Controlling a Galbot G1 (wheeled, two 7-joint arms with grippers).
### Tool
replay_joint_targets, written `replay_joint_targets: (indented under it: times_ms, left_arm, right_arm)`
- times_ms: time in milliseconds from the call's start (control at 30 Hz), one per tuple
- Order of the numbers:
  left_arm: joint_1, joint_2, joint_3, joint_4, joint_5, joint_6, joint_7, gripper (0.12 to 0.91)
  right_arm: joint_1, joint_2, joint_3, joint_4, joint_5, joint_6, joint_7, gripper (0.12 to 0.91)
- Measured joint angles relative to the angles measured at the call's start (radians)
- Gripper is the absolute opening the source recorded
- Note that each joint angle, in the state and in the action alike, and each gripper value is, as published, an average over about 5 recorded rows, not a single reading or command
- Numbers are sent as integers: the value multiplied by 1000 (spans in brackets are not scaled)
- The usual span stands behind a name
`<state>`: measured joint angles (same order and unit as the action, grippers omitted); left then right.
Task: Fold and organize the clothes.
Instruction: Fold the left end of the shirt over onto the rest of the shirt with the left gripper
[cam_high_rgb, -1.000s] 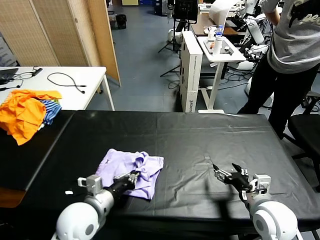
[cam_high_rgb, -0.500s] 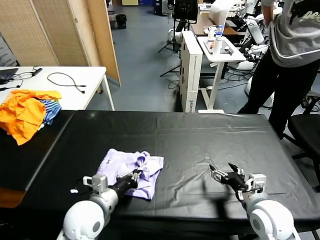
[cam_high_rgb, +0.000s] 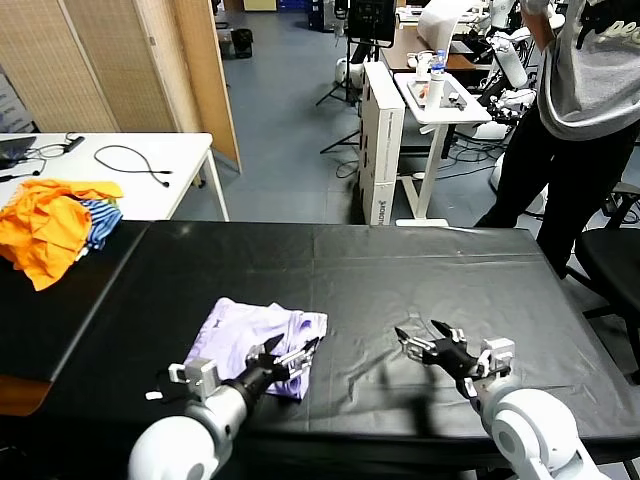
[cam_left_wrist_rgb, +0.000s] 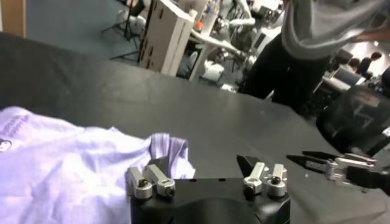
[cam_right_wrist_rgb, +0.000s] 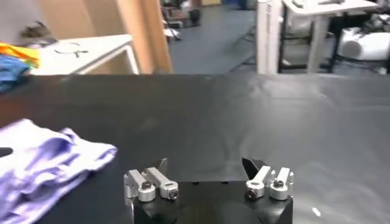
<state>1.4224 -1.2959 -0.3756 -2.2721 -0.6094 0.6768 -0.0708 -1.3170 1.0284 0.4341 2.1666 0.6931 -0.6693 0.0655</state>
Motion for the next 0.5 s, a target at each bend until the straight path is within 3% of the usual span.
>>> replay_joint_targets:
  times_ms: [233, 500]
  left_arm:
    - [-25, 74, -125, -10, 25, -56, 1, 907]
    - [2, 122, -241, 2, 46, -66, 1, 907]
  right_arm:
    - [107, 15, -162, -47, -1, 13, 6, 907]
    - [278, 81, -350, -135, -8, 15, 4, 907]
